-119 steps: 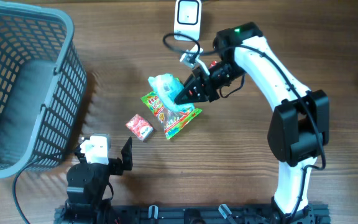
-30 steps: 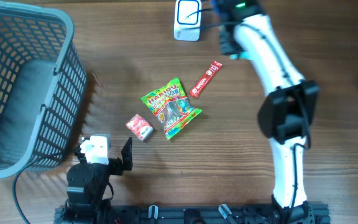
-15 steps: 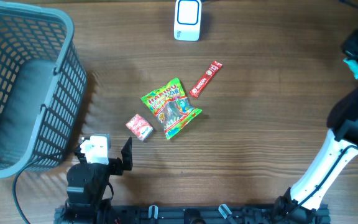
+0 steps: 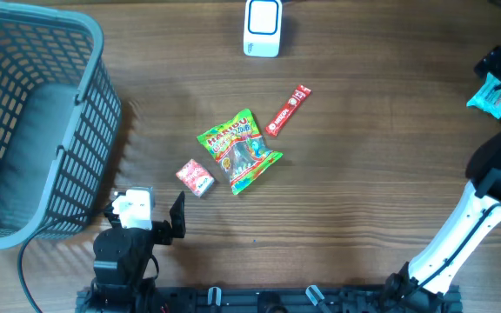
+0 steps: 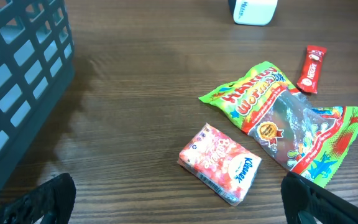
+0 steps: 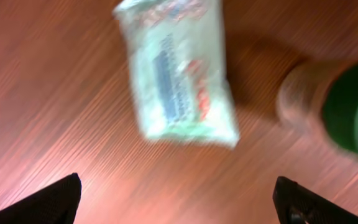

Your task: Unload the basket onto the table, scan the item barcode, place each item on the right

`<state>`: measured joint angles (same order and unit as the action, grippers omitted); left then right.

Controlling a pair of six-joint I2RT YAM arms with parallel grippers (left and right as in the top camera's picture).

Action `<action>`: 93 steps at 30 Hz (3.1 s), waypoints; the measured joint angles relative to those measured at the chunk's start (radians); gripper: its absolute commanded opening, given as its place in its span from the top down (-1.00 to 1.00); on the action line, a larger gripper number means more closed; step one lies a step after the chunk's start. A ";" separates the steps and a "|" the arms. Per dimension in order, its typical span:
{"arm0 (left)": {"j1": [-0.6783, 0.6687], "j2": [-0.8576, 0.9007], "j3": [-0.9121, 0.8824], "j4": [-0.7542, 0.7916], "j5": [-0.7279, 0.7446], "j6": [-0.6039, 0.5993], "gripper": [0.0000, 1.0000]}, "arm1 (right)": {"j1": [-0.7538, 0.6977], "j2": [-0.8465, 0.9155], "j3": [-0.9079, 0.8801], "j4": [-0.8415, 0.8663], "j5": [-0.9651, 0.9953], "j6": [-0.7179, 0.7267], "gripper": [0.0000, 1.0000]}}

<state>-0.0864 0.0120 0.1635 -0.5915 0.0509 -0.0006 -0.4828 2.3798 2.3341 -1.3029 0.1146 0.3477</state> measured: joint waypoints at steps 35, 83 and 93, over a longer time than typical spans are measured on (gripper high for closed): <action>0.000 0.000 0.000 0.000 0.000 0.000 -1.00 | 0.903 -0.076 -0.434 0.278 -0.085 0.730 -0.61; 0.000 0.000 0.000 0.000 0.000 0.000 -1.00 | 0.871 -0.287 -0.383 0.256 -1.257 -0.545 0.91; 0.000 0.000 0.000 0.000 0.000 0.000 -1.00 | 0.901 -0.287 -0.385 0.597 -1.633 -1.099 0.91</action>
<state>-0.0864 0.0120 0.1635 -0.5915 0.0509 -0.0006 0.4183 2.0926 1.9491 -0.7063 -1.5188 -0.7509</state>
